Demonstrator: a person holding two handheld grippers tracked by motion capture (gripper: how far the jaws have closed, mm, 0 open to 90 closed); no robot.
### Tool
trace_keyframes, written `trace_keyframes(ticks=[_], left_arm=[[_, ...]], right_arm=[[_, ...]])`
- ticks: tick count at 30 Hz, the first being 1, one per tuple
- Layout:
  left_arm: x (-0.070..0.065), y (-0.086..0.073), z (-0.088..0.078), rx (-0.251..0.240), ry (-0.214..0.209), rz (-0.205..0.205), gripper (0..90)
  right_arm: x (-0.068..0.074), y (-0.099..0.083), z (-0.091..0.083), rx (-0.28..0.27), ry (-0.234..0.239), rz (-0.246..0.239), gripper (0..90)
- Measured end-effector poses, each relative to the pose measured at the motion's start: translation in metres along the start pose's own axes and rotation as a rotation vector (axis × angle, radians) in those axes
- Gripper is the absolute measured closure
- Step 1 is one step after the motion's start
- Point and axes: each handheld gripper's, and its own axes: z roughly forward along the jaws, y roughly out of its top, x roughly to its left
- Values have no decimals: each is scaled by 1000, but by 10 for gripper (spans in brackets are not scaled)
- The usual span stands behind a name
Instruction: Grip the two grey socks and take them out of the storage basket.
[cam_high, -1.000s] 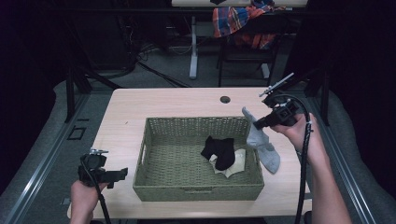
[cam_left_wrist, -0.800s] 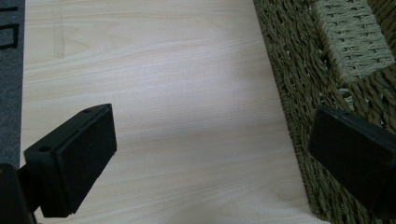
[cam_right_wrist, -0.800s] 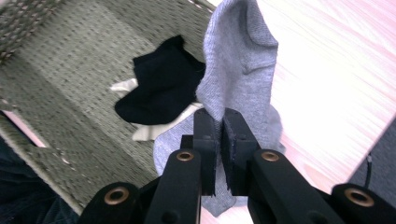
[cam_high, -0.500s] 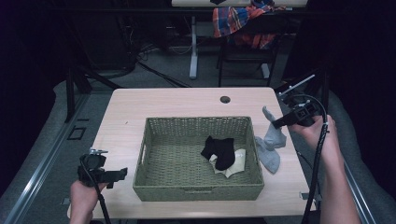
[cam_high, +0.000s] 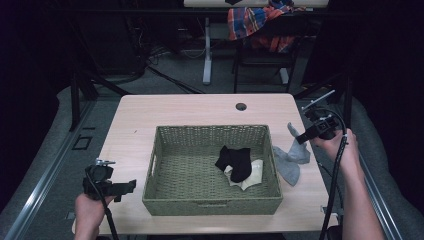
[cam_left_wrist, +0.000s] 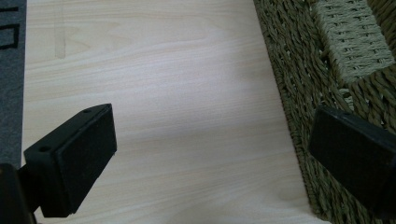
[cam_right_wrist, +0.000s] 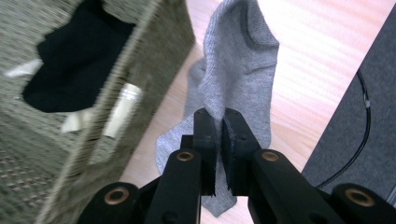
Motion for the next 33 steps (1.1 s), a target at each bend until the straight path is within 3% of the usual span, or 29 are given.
trace_keyframes(ticks=[5, 12, 14, 15, 24, 26, 27, 29, 33], left_arm=[[0, 0, 0, -1, 1, 0, 14], [0, 0, 0, -4, 0, -1, 14], [0, 0, 0, 0, 0, 2, 14], [0, 0, 0, -2, -1, 0, 13], [0, 0, 0, -2, 0, 0, 13], [0, 0, 0, -2, 0, 0, 14], [0, 0, 0, -3, 0, 0, 14], [0, 0, 0, -5, 2, 0, 13], [0, 0, -1, -4, 4, 3, 14]], right_arm=[[-10, -1, 24, 33, -16, 20, 846], [-22, -5, 55, 60, -5, 35, 835], [-23, -7, 66, 54, 0, 51, 833], [-24, -6, 68, 89, -13, 35, 831], [-22, -8, 94, 117, -12, 26, 795], [-24, -7, 94, 144, -6, 9, 730], [-23, -8, 95, 118, -11, 35, 681], [-25, -8, 90, 106, -7, 27, 560], [-25, -12, 65, 35, 0, 45, 335]])
